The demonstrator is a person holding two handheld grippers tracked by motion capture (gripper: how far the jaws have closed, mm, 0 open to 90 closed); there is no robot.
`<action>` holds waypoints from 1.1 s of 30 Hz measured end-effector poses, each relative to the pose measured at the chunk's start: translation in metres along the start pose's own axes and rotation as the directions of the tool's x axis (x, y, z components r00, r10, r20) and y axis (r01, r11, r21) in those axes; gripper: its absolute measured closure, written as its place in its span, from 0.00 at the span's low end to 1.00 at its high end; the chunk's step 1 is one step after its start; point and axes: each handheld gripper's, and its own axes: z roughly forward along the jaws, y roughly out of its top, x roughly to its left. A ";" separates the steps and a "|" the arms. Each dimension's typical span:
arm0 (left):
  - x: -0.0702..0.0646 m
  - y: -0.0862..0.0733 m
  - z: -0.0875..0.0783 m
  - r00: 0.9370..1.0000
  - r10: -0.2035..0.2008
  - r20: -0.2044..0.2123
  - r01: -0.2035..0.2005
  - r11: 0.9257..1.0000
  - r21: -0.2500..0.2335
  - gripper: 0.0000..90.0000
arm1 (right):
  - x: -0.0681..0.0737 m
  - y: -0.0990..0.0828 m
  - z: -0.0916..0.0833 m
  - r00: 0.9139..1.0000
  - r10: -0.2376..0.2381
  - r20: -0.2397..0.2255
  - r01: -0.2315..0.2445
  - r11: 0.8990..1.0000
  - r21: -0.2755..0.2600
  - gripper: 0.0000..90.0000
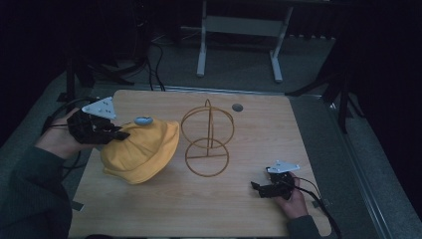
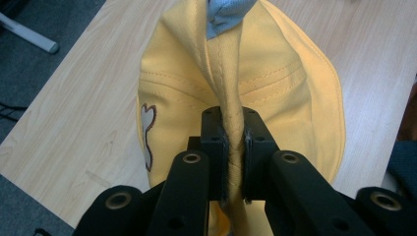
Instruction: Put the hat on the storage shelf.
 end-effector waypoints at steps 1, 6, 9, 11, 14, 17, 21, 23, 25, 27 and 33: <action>0.000 0.000 0.000 1.000 0.002 0.001 -0.002 1.000 0.000 0.92 | 0.000 0.000 0.000 1.000 0.000 0.000 0.000 1.000 0.000 0.13; 0.000 0.003 0.000 1.000 0.006 0.001 -0.006 1.000 -0.004 0.92 | 0.000 0.000 0.000 1.000 0.000 0.000 0.000 1.000 0.000 0.13; 0.000 0.004 0.000 1.000 0.009 -0.002 -0.009 1.000 -0.007 0.92 | 0.000 0.000 0.000 1.000 0.000 0.000 0.000 1.000 0.000 0.13; 0.000 0.005 0.000 1.000 0.008 -0.002 -0.008 1.000 -0.009 0.92 | 0.000 0.000 0.000 1.000 0.000 0.000 0.000 1.000 0.000 0.13; 0.001 0.006 -0.001 1.000 0.010 -0.005 -0.010 1.000 -0.013 0.92 | 0.000 0.000 0.000 1.000 0.000 0.000 0.000 1.000 0.000 0.13; 0.001 0.008 0.000 1.000 0.010 -0.002 -0.010 1.000 -0.017 0.92 | 0.000 0.000 0.000 1.000 0.000 0.000 0.000 1.000 0.000 0.13; 0.000 0.010 0.001 1.000 0.011 -0.002 -0.011 1.000 -0.020 0.92 | 0.000 0.000 0.000 1.000 0.000 0.000 0.000 1.000 0.000 0.13; 0.000 0.012 0.001 1.000 0.018 -0.001 -0.018 1.000 -0.024 0.92 | 0.000 0.000 0.000 1.000 0.000 0.000 0.000 1.000 0.000 0.13; 0.000 0.013 0.002 1.000 0.019 0.002 -0.019 0.999 -0.031 0.92 | 0.000 0.000 0.000 1.000 0.000 0.000 0.000 1.000 0.000 0.13; 0.000 0.013 0.002 1.000 0.019 0.002 -0.019 0.999 -0.031 0.92 | 0.000 0.000 0.000 1.000 0.000 0.000 0.000 1.000 0.000 0.13; 0.002 0.015 0.002 1.000 0.018 0.003 -0.018 0.999 -0.033 0.92 | 0.000 0.000 0.000 1.000 0.000 0.000 0.000 1.000 0.000 0.13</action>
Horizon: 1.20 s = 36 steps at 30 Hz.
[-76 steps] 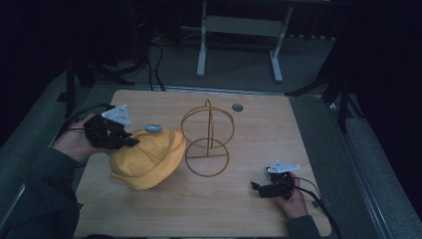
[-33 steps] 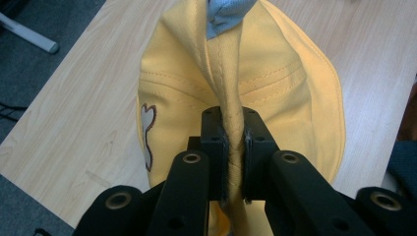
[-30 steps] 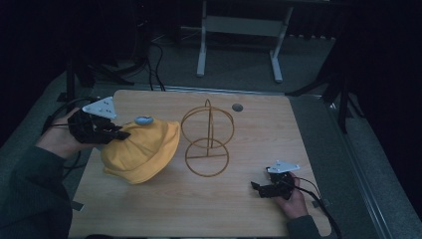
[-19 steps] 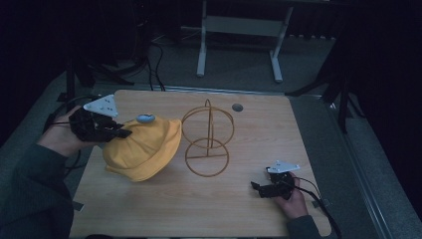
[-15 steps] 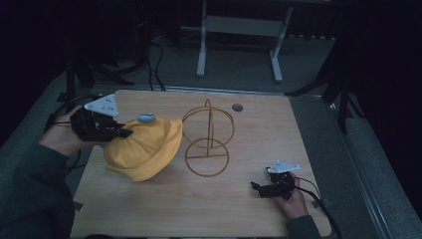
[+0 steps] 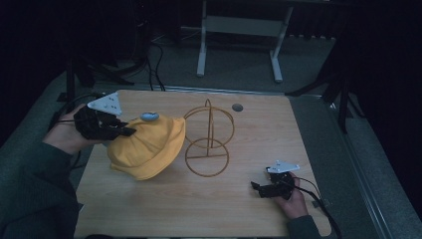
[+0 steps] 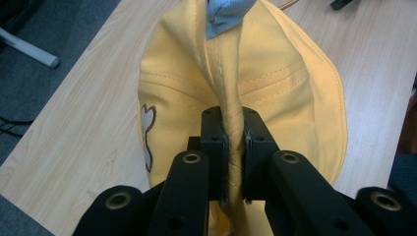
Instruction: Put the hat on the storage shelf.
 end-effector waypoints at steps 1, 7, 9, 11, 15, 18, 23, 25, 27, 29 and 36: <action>0.000 0.000 0.000 1.000 0.000 0.000 0.000 1.000 0.000 0.92 | 0.000 0.000 0.000 1.000 0.000 0.000 0.000 1.000 0.000 0.13; 0.000 0.006 -0.003 1.000 0.012 -0.002 -0.012 1.000 -0.002 0.92 | 0.000 0.000 0.000 1.000 0.000 0.000 0.000 1.000 0.000 0.13; 0.000 0.008 -0.003 1.000 0.017 -0.004 -0.017 1.000 -0.002 0.92 | 0.000 0.000 0.000 1.000 0.000 0.000 0.000 1.000 0.000 0.13; 0.001 0.010 -0.004 1.000 0.020 -0.007 -0.020 1.000 -0.002 0.92 | 0.000 0.000 0.000 1.000 0.000 0.000 0.000 1.000 0.000 0.13; 0.001 0.014 -0.003 1.000 0.023 -0.009 -0.023 1.000 -0.007 0.92 | 0.000 0.000 0.000 1.000 -0.002 0.000 0.002 1.000 0.001 0.13; 0.001 0.016 -0.002 1.000 0.021 -0.011 -0.021 1.000 -0.011 0.92 | 0.000 0.000 0.000 1.000 -0.001 0.000 0.001 1.000 0.000 0.13; 0.001 0.021 -0.002 1.000 0.027 -0.005 -0.027 0.999 -0.017 0.92 | 0.000 0.000 0.000 1.000 -0.002 0.000 0.002 1.000 0.000 0.13; 0.001 0.024 -0.001 1.000 0.031 -0.005 -0.031 0.999 -0.018 0.92 | 0.000 0.000 0.000 1.000 -0.002 0.000 0.002 1.000 0.000 0.13; 0.001 0.026 -0.001 1.000 0.030 -0.009 -0.030 0.999 -0.021 0.92 | 0.000 0.000 0.000 1.000 -0.001 -0.001 0.001 1.000 0.000 0.13; 0.001 0.029 -0.001 0.999 0.031 -0.009 -0.031 0.999 -0.026 0.92 | 0.000 0.000 0.000 1.000 -0.002 -0.001 0.002 1.000 0.000 0.13; 0.002 0.036 0.000 0.999 0.041 -0.016 -0.041 0.999 -0.027 0.92 | 0.000 0.000 0.000 1.000 -0.001 0.000 0.001 1.000 0.000 0.13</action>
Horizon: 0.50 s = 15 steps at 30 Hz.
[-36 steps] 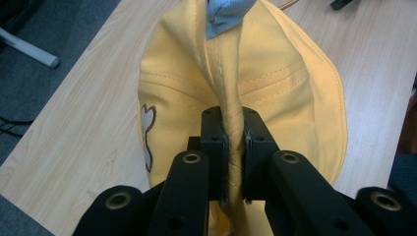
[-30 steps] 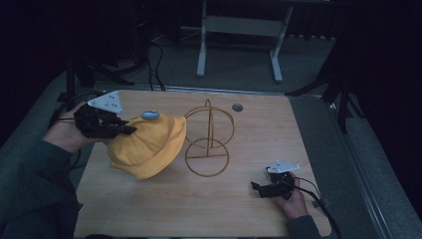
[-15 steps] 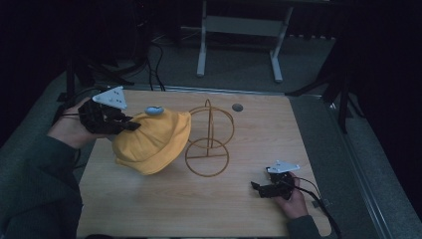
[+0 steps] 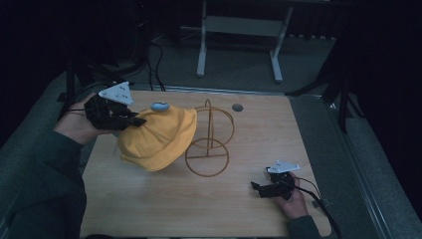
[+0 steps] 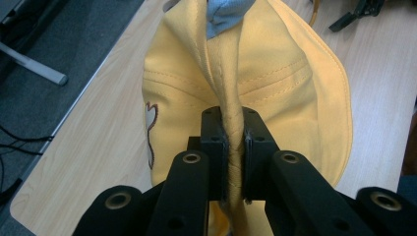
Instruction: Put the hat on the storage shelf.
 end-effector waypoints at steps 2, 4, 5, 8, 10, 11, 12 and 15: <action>0.002 0.004 -0.001 1.000 0.001 -0.009 -0.001 1.000 -0.006 0.93 | 0.000 0.000 0.000 1.000 0.000 0.000 0.000 1.000 0.000 0.13; 0.003 0.008 -0.001 1.000 -0.001 -0.015 0.001 1.000 -0.012 0.93 | 0.000 0.000 0.000 1.000 0.000 0.000 0.000 1.000 0.000 0.13; 0.003 0.008 -0.001 1.000 -0.001 -0.015 0.001 1.000 -0.012 0.93 | 0.000 0.000 0.000 1.000 0.000 0.000 0.000 1.000 0.000 0.13; 0.005 0.015 -0.001 1.000 -0.003 -0.023 0.003 1.000 -0.021 0.93 | 0.000 0.000 0.000 1.000 0.000 0.000 0.000 1.000 0.000 0.13; 0.006 0.018 0.000 1.000 -0.009 -0.028 0.008 1.000 -0.030 0.93 | 0.000 0.000 0.000 1.000 0.000 0.000 0.000 1.000 0.000 0.13; 0.007 0.019 0.000 1.000 -0.010 -0.027 0.009 0.999 -0.034 0.93 | 0.000 0.000 0.000 1.000 0.000 0.000 0.000 1.000 0.000 0.13; 0.007 0.019 0.000 1.000 -0.010 -0.027 0.009 0.999 -0.034 0.93 | 0.000 0.000 0.000 1.000 0.000 0.000 0.000 1.000 0.000 0.13; 0.008 0.025 0.004 1.000 -0.009 -0.027 0.007 0.999 -0.039 0.93 | 0.000 0.000 0.000 1.000 0.001 -0.001 -0.001 1.000 0.000 0.13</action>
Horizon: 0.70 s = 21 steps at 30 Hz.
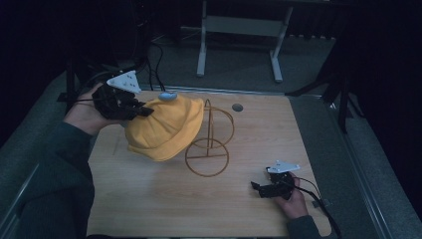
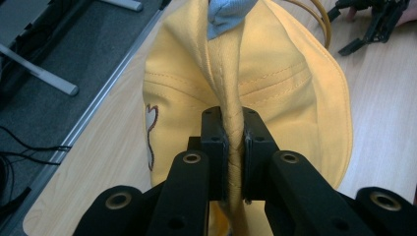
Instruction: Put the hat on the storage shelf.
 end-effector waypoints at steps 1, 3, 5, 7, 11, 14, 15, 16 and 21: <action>0.000 0.002 0.001 1.000 0.000 0.002 0.000 1.000 -0.002 0.93 | 0.000 0.000 0.000 1.000 0.000 0.000 0.000 1.000 0.000 0.13; 0.000 0.006 0.004 1.000 0.006 0.005 -0.006 1.000 -0.004 0.93 | 0.000 0.000 0.000 1.000 0.000 0.000 0.000 1.000 0.000 0.13; 0.000 0.011 0.006 1.000 0.012 0.008 -0.012 1.000 -0.006 0.92 | 0.000 0.000 0.000 1.000 0.000 0.000 0.000 1.000 0.000 0.13; 0.000 0.016 0.009 1.000 0.014 0.008 -0.014 1.000 -0.009 0.92 | 0.000 0.000 0.000 1.000 0.000 0.000 0.000 1.000 0.000 0.13; 0.002 0.023 0.012 1.000 0.009 0.002 -0.009 1.000 -0.018 0.92 | 0.000 0.000 0.000 1.000 0.000 0.000 0.000 1.000 0.000 0.13; 0.003 0.027 0.011 1.000 0.008 -0.006 -0.008 1.000 -0.029 0.93 | 0.000 0.000 0.000 1.000 0.000 0.000 0.000 1.000 0.000 0.13; 0.003 0.027 0.011 1.000 0.008 -0.006 -0.008 1.000 -0.029 0.93 | 0.000 0.000 0.000 1.000 0.000 0.000 0.000 1.000 0.000 0.13; 0.003 0.027 0.011 1.000 0.008 -0.006 -0.008 1.000 -0.029 0.93 | 0.000 0.000 0.000 1.000 0.000 0.000 0.000 1.000 0.000 0.13; 0.004 0.030 0.005 1.000 0.001 -0.020 -0.002 0.998 -0.058 0.93 | 0.000 0.000 0.000 1.000 -0.001 0.000 0.001 1.000 0.000 0.13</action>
